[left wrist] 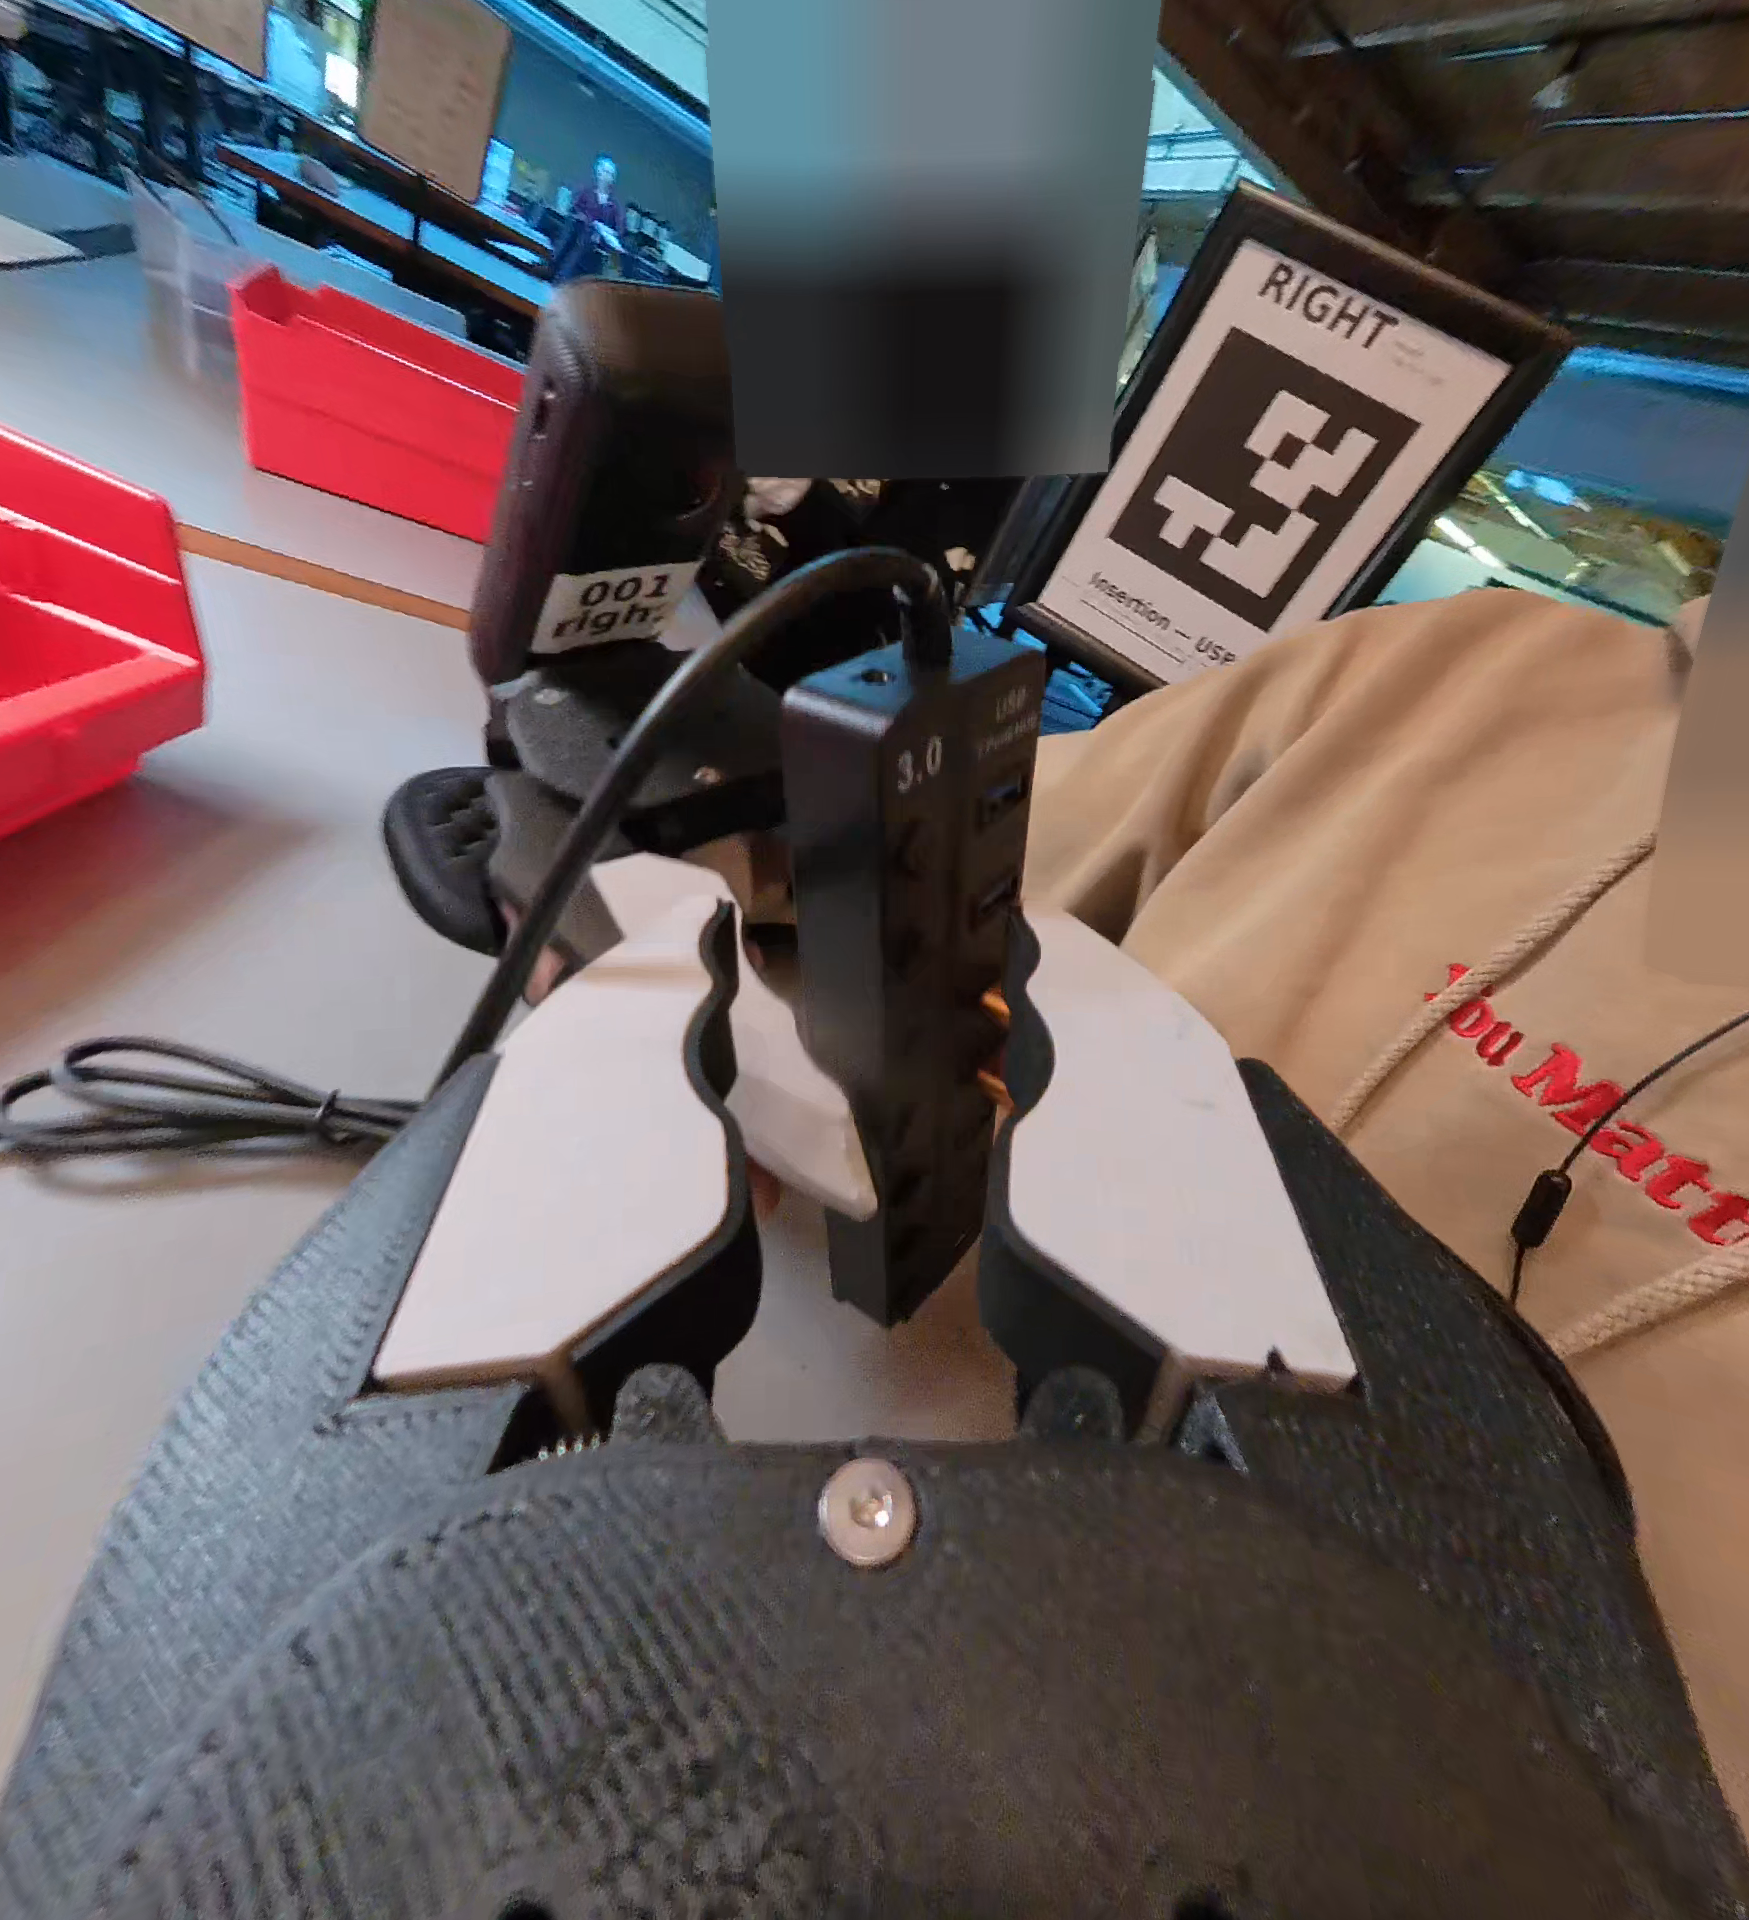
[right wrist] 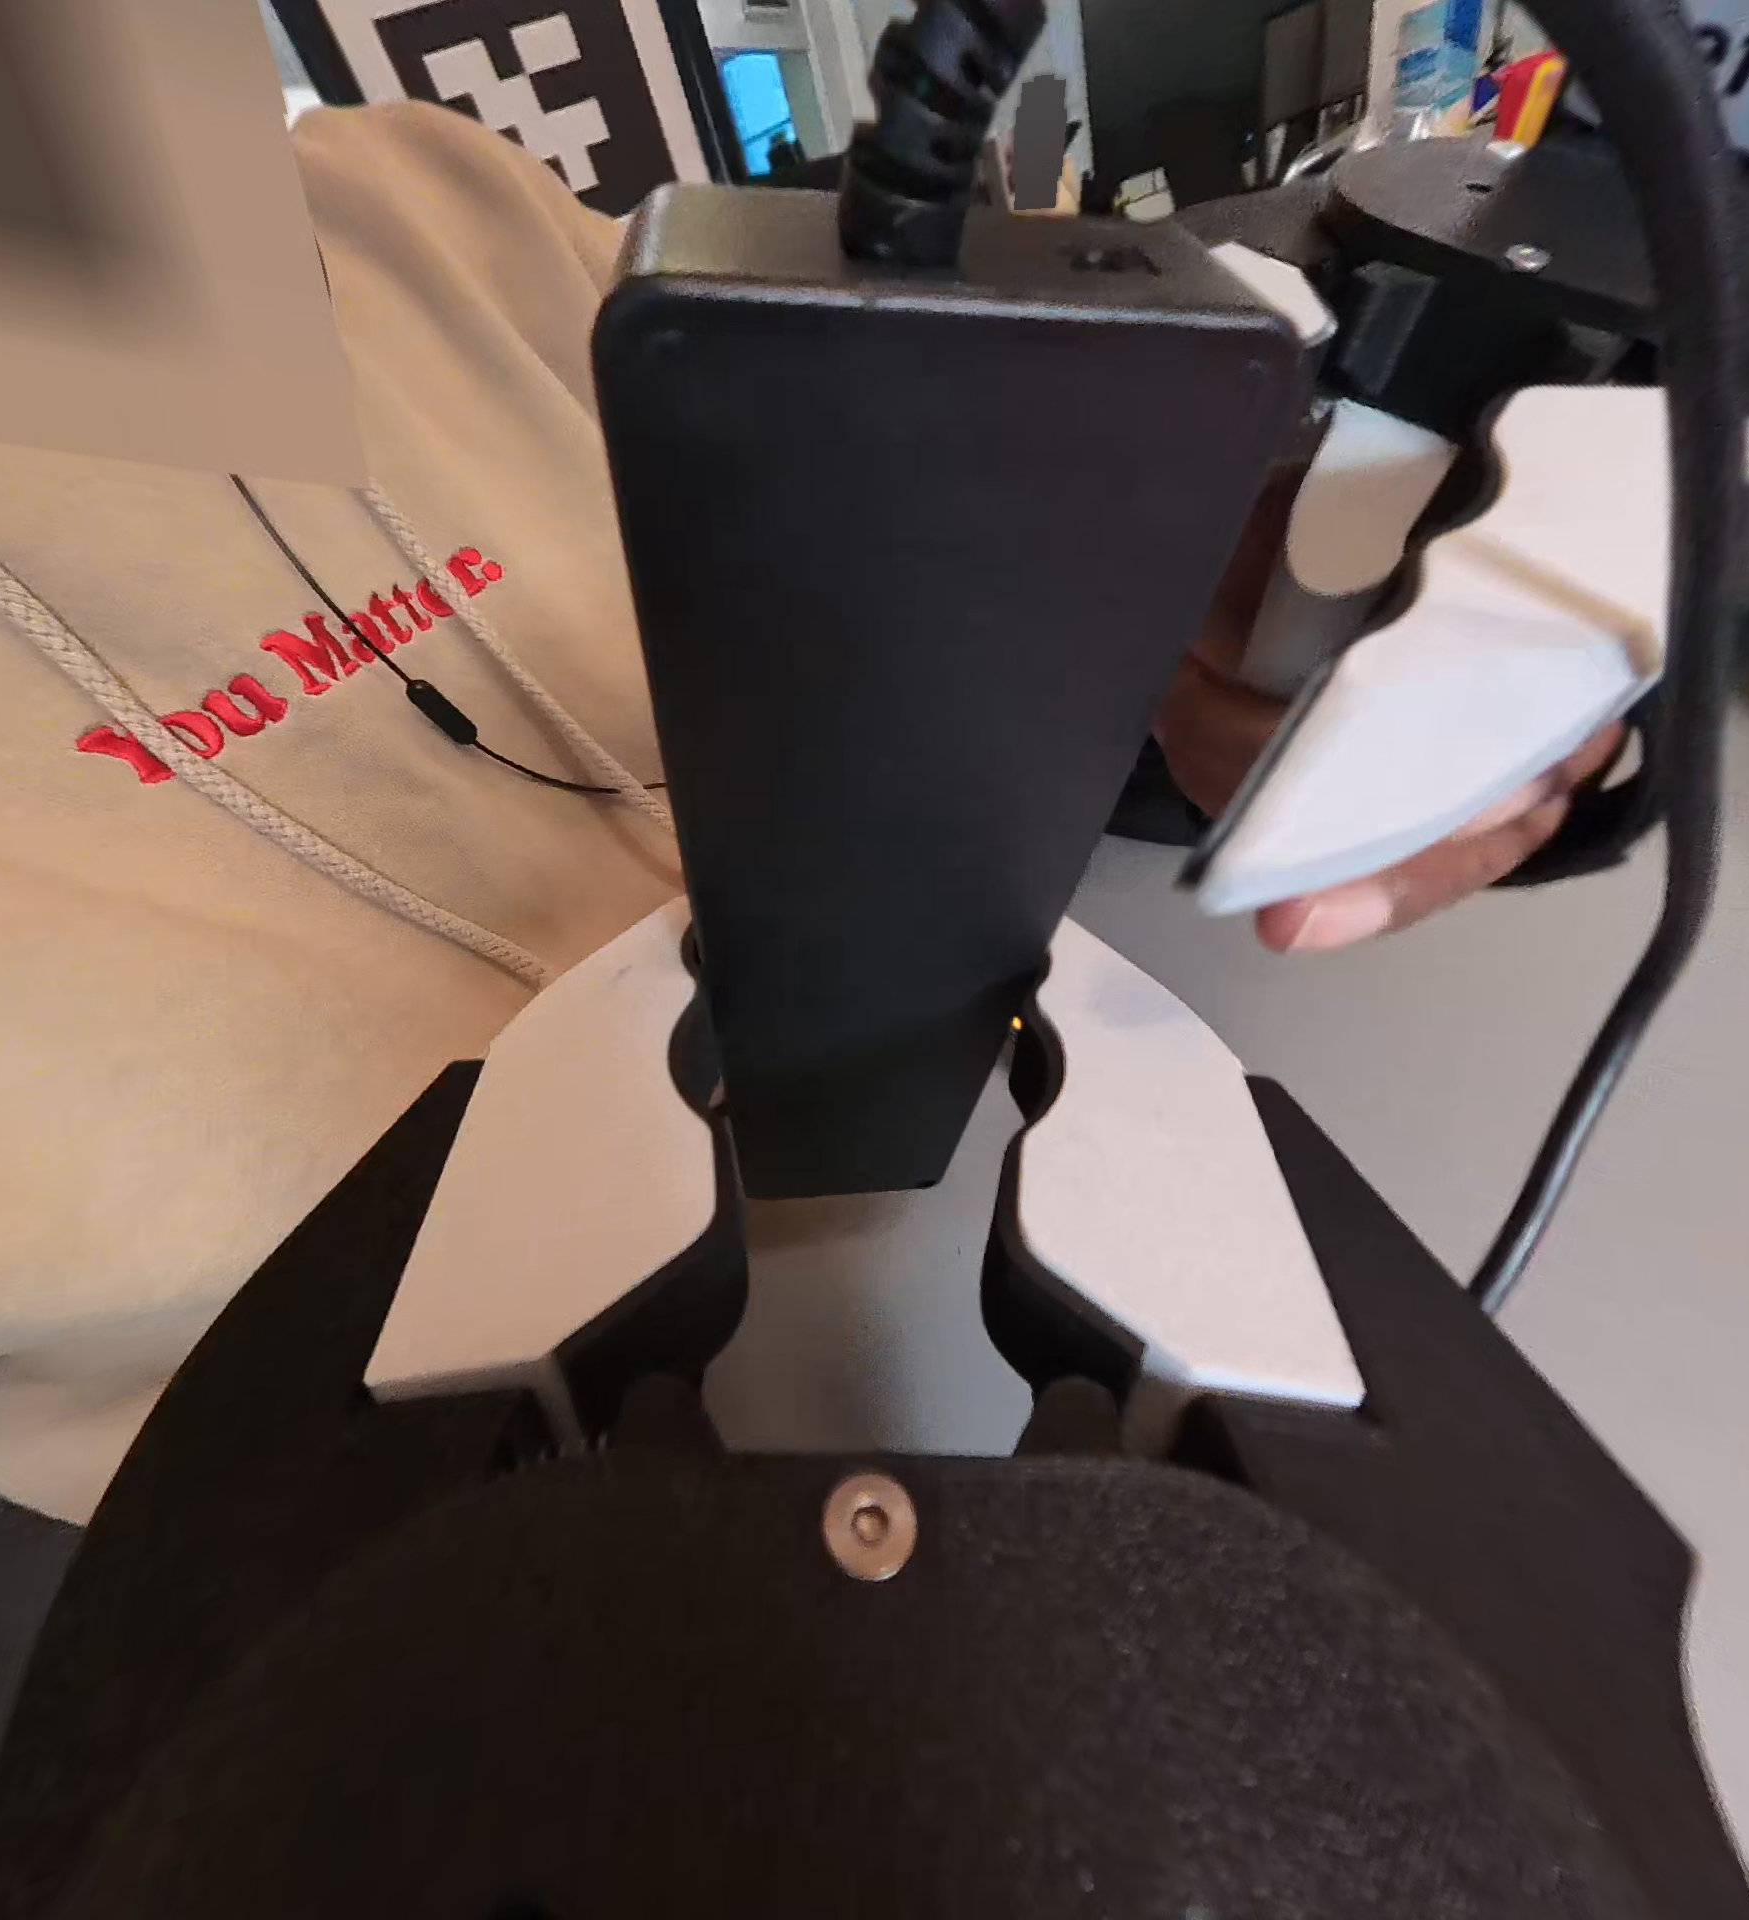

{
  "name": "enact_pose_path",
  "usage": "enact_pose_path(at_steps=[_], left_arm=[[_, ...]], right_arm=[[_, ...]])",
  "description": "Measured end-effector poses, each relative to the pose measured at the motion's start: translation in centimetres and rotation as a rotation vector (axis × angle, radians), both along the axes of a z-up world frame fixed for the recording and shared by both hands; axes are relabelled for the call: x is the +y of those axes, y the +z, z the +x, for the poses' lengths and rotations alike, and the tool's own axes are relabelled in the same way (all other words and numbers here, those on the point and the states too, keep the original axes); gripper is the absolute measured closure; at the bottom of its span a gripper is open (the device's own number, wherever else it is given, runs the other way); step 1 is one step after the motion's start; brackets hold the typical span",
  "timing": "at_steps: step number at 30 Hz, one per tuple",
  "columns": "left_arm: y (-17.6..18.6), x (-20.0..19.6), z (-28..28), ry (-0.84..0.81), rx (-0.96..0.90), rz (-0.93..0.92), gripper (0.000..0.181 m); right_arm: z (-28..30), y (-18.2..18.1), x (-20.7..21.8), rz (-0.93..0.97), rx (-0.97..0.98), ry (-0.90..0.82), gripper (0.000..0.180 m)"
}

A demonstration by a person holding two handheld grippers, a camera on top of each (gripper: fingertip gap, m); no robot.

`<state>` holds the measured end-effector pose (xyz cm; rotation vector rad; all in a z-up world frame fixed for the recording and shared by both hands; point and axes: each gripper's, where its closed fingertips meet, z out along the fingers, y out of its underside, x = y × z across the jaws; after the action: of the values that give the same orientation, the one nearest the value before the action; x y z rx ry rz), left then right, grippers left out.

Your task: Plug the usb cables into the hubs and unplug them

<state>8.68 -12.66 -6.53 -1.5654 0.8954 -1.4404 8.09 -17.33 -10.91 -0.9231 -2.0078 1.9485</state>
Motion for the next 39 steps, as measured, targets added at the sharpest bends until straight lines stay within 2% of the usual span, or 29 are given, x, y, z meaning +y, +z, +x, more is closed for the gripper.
enact_pose_path(at_steps=[2,4,7,10,12,18,21,23,24,27,33,39], left_arm=[[-0.3,-0.7,0.8,-0.05,0.007,-0.006,0.141],[0.0,-0.3,0.3,-0.009,0.008,0.018,0.142],[0.4,2.1,-1.8,0.184,0.034,0.024,0.144],[0.4,4.6,-5.0,0.413,0.063,-0.01,0.153],[0.1,5.2,-6.1,0.482,0.08,-0.023,0.156],[0.1,4.4,-5.2,0.429,0.105,-0.027,0.157],[0.3,3.9,-4.8,0.419,0.137,0.009,0.157],[0.9,3.4,-5.2,0.412,0.141,0.043,0.157],[1.4,2.9,-5.2,0.38,0.135,0.046,0.156],[2.6,1.1,-5.6,0.311,0.144,0.081,0.132],[2.3,0.3,-9.4,0.414,0.16,0.155,0.13],[-2.3,0.5,-13.0,0.508,0.176,0.07,0.132]], right_arm=[[-0.2,-0.3,-0.4,-0.004,-0.006,0.018,0.126],[-0.8,0.0,0.5,-0.009,-0.001,-0.048,0.124],[-2.1,0.5,3.7,0.011,0.032,-0.258,0.118],[-2.8,1.5,7.2,0.051,0.079,-0.475,0.124],[-3.2,2.0,8.5,0.05,0.081,-0.561,0.128],[-3.6,4.0,8.5,-0.009,0.042,-0.536,0.132],[-4.5,3.4,7.9,0.09,-0.012,-0.556,0.155],[-4.9,4.1,7.5,0.127,-0.014,-0.566,0.155],[-4.9,4.7,7.3,0.159,-0.005,-0.557,0.155],[-4.5,7.0,7.6,0.254,-0.011,-0.557,0.155],[-3.0,12.6,10.5,0.355,-0.03,-0.625,0.155],[-1.5,19.2,14.8,0.447,-0.006,-0.772,0.155]])
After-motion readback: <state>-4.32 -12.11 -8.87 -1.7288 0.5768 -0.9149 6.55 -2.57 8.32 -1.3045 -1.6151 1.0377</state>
